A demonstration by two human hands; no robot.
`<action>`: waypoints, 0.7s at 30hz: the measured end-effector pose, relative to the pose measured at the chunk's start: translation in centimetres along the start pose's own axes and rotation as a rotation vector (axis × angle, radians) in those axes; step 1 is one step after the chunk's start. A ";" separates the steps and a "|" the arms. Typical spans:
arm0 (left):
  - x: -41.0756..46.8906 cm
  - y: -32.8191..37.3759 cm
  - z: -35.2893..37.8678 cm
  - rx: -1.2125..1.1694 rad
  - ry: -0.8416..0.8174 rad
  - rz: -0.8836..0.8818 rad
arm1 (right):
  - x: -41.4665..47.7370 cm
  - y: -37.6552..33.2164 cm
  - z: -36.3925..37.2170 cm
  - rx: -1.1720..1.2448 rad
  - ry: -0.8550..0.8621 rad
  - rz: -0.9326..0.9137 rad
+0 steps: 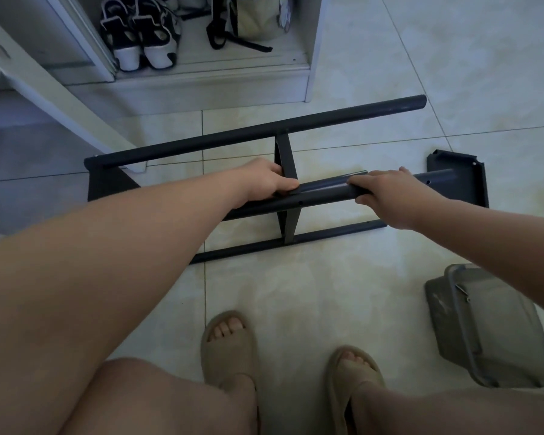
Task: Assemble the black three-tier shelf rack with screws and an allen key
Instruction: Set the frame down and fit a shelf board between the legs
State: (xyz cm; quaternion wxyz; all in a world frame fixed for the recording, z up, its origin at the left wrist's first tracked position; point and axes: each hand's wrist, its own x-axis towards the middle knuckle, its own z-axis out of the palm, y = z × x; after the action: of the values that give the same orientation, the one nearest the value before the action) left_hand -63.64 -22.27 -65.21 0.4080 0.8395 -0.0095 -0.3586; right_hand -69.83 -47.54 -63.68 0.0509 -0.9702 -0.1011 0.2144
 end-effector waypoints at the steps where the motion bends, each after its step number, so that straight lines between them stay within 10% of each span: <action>1: 0.1 -0.3 0.0 0.014 0.012 0.015 | 0.1 0.1 0.2 -0.008 0.010 -0.006; 8: 1.5 -0.4 -3.9 0.483 0.683 0.311 | 0.3 0.4 0.6 -0.011 0.026 0.002; 21: 5.6 0.1 -5.0 0.602 0.446 0.135 | 0.5 1.0 1.0 0.006 0.076 -0.019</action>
State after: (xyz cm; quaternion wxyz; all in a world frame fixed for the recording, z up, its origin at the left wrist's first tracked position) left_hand -56.35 -20.65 -66.44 0.1579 0.9767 -0.0806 -0.1207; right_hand -69.62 -48.30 -64.98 0.0599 -0.9764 -0.1078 0.1773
